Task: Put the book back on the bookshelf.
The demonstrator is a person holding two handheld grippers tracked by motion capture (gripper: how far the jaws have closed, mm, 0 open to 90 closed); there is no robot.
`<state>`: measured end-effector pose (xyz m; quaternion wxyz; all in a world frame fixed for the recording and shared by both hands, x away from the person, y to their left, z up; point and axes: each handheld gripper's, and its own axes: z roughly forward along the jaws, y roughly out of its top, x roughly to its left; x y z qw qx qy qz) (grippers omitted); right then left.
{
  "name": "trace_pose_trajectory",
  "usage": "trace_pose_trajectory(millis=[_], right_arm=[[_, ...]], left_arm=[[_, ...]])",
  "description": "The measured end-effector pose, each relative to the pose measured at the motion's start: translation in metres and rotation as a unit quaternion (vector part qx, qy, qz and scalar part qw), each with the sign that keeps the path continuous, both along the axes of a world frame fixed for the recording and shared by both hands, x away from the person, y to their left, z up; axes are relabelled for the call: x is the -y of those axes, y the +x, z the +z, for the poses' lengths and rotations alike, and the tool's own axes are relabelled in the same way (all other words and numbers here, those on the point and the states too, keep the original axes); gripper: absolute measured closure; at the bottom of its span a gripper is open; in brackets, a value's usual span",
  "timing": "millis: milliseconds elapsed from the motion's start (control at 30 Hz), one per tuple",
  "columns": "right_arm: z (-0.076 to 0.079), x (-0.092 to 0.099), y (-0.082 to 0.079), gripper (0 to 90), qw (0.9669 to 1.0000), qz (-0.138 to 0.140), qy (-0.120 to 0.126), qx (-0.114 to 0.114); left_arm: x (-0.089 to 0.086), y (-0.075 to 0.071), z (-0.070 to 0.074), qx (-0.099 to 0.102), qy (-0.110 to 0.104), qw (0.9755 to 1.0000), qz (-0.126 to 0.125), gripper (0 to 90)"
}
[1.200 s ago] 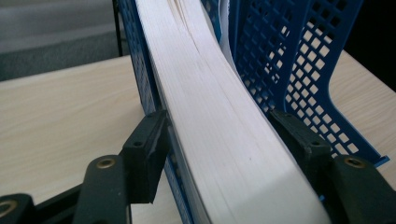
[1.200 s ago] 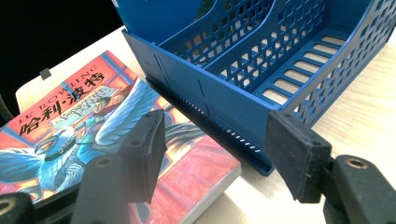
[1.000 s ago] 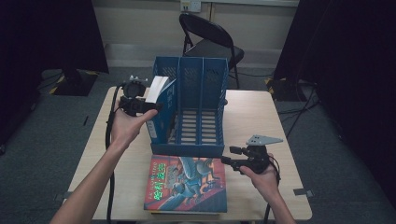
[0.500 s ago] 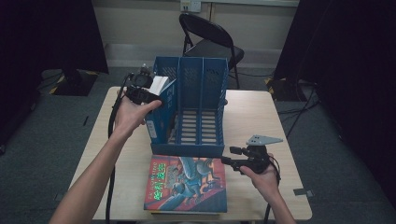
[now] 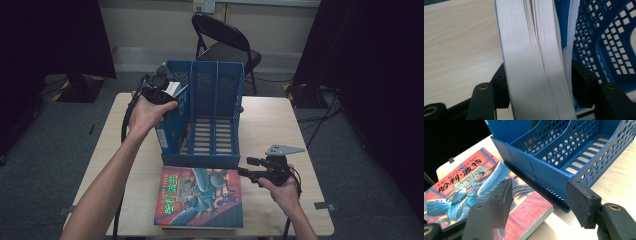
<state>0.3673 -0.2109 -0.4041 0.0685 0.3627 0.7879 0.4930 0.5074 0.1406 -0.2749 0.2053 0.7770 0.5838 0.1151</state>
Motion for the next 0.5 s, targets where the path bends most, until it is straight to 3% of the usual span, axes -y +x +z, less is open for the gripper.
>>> trace_pose_trajectory(millis=[300, 500], right_arm=[[0.0, -0.001, 0.0, 38.5, 1.0, 0.002, -0.004, 0.0], [0.0, 0.0, 0.0, 38.5, 1.0, 0.001, -0.004, -0.001]], left_arm=[[0.006, 0.013, 0.001, -0.067, 0.032, 0.9972, 0.01, 52.7], [0.003, 0.017, 0.001, -0.085, 0.012, 0.9958, 0.032, 57.6]])
